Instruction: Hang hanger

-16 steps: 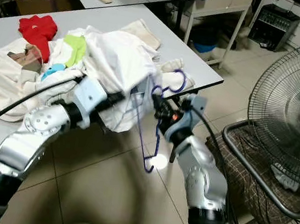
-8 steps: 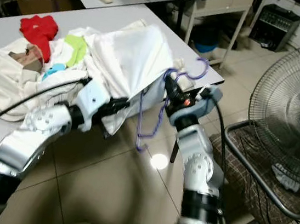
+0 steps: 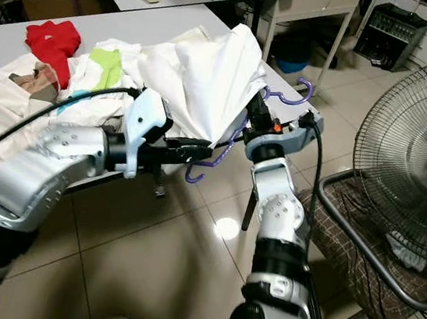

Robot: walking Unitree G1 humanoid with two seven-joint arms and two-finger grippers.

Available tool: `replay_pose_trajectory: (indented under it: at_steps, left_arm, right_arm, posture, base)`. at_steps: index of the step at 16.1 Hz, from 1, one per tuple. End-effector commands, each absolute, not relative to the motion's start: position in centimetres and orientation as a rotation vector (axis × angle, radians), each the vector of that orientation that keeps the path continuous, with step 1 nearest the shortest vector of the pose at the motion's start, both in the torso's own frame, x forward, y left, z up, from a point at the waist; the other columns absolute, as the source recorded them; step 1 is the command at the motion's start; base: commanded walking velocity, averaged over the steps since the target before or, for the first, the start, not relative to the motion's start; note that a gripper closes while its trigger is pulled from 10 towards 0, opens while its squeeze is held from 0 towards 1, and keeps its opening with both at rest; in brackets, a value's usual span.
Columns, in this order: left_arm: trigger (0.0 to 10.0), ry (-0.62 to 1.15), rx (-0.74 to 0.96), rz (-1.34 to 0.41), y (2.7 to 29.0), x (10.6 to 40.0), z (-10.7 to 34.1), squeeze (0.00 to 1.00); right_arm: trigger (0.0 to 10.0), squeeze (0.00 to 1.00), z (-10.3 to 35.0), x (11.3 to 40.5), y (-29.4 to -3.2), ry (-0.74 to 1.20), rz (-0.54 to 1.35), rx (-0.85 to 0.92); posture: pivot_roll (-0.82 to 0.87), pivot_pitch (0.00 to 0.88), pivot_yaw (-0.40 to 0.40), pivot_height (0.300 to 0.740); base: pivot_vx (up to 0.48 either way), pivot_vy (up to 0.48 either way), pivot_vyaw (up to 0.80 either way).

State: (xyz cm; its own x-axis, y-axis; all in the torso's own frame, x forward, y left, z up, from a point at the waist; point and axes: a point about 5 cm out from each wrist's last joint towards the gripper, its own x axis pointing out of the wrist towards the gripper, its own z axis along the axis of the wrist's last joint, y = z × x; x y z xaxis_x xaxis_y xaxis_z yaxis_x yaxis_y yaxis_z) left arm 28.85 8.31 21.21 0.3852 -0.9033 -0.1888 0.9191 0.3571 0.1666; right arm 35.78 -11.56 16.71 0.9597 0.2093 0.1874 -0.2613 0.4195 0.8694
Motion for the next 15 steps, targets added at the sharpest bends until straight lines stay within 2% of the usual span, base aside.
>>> replay_pose_trajectory:
  at_steps: [1, 7, 13, 14, 15]
  left_arm:
    - [0.0, 0.074, 0.253, -1.227, 8.1, 28.4, 21.7, 0.0]
    - [0.0, 0.173, 0.164, -1.302, 7.2, 27.4, 21.9, 0.0]
    - [0.0, 0.192, 0.102, -1.208, 7.0, 28.3, 21.7, 0.0]
    - [1.5, 0.198, 0.155, -1.116, 7.4, 29.2, 21.1, 0.0]
    - [1.4, 0.19, 0.177, -1.054, 7.6, 29.9, 21.0, 0.0]
  right_arm:
    - [10.0, 0.0, 18.1, 36.3, -10.1, -0.073, 0.32, 1.12]
    - [10.0, 0.0, 18.8, 37.4, -9.1, -0.074, 0.273, 1.198]
    - [10.0, 0.0, 18.9, 38.1, -8.7, -0.057, 0.208, 1.383]
    - [10.0, 0.0, 19.2, 38.2, -8.5, -0.054, 0.214, 1.448]
    - [10.0, 0.0, 19.3, 38.2, -8.4, -0.051, 0.215, 1.473]
  posture:
    - [0.07, 0.028, 0.063, 0.74]
    - [0.07, 0.033, 0.065, 0.74]
    - [0.08, 0.031, 0.057, 0.74]
    - [0.08, 0.028, 0.056, 0.74]
    - [0.08, 0.028, 0.056, 0.74]
  base:
    - [0.0, 0.0, 0.0]
    - [0.0, 0.0, 0.0]
    - [0.0, 0.0, 0.0]
    - [0.0, 0.0, 0.0]
    - [0.0, 0.0, 0.0]
